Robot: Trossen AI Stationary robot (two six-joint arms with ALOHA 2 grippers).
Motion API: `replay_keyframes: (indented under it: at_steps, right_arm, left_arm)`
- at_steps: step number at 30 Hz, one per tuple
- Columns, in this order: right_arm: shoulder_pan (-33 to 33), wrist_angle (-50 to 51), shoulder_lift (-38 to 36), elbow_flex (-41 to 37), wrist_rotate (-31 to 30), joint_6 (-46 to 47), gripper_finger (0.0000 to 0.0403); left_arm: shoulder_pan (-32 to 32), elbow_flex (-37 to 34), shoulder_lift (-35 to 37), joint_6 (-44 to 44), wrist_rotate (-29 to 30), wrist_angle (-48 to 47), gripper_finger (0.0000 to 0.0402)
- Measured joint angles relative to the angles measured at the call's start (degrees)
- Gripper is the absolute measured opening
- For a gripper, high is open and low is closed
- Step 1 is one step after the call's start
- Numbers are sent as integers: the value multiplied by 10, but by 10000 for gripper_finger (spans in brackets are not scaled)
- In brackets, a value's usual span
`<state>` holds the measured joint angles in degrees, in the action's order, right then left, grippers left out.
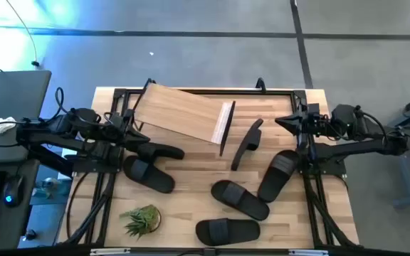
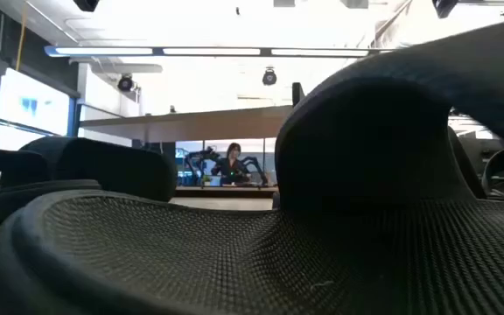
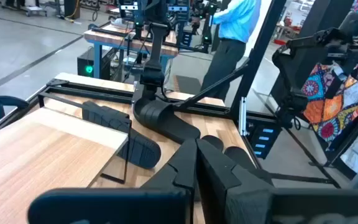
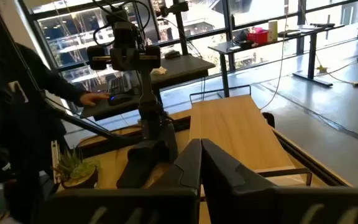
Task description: Pick and place slides into the shelf
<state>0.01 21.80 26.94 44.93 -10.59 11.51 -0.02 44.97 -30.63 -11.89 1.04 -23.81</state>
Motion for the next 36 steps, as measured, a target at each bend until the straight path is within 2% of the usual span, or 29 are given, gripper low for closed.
replay_keyframes:
  at_steps: [33,36]
  right_arm:
    - [0,0,0,0,0,0,0]
    - [0,0,0,0,0,0,0]
  left_arm:
    - [0,0,0,0,0,1,1]
    - [0,0,0,0,10,29,1]
